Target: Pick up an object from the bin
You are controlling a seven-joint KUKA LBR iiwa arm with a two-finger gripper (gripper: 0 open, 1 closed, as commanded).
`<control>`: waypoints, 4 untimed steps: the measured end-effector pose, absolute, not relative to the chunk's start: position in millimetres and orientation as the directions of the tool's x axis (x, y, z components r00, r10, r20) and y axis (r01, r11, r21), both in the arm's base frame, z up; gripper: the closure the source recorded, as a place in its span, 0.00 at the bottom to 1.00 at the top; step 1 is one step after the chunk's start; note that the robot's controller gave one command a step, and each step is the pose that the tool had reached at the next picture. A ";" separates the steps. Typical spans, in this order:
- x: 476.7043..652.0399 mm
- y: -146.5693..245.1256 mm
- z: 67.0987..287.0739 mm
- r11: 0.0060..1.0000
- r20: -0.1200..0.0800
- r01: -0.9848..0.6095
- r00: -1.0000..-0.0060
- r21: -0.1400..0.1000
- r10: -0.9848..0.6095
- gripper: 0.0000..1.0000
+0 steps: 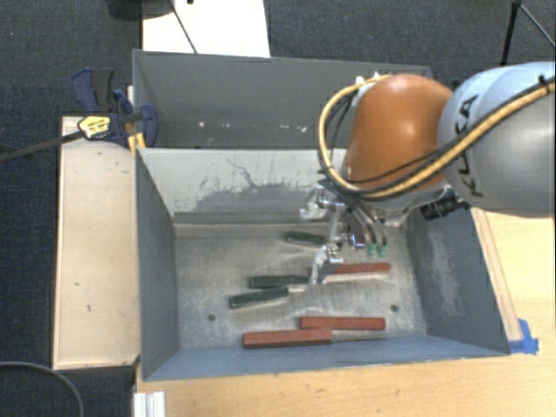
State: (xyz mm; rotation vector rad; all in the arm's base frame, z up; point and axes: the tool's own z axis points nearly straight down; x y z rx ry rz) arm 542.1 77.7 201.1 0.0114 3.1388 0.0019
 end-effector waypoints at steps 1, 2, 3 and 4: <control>542.2 77.7 201.1 1.000 -0.003 0.002 -1.000 0.001 0.002 0.00; 536.7 76.9 75.0 1.000 -0.006 0.031 -1.000 0.002 0.031 1.00; 536.7 76.9 75.0 0.999 -0.006 0.032 -0.999 0.003 0.032 1.00; 544.3 71.7 213.0 0.999 -0.003 0.047 -0.999 0.001 0.047 1.00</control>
Offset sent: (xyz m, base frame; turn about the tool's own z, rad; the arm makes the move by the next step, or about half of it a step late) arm -0.0085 -0.0013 -0.1311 0.0252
